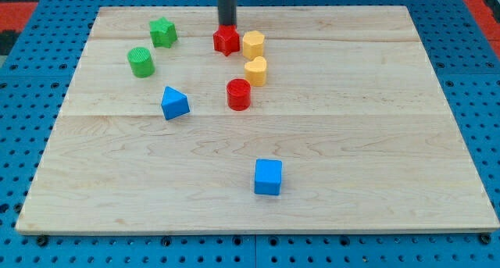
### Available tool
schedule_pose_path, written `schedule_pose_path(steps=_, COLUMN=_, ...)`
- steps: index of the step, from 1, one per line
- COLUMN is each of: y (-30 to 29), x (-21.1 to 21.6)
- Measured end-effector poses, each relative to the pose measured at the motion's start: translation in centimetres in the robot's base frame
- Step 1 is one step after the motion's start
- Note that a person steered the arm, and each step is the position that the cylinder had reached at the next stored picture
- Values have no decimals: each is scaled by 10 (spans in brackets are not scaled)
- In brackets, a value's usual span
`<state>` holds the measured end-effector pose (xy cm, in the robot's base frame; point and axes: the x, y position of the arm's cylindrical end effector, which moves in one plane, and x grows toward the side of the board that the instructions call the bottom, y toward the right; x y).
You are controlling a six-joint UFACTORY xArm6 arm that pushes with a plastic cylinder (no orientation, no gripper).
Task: Place the red star top left to the blue triangle
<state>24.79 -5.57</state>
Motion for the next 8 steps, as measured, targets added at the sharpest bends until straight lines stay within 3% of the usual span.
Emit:
schedule_pose_path(steps=1, y=52, x=-6)
schedule_pose_path(steps=2, y=43, x=3)
schedule_pose_path(steps=4, y=-34, x=49)
schedule_pose_path(steps=5, y=-35, x=39)
schedule_pose_path(steps=6, y=5, x=45)
schedule_pose_path(steps=8, y=-12, x=88)
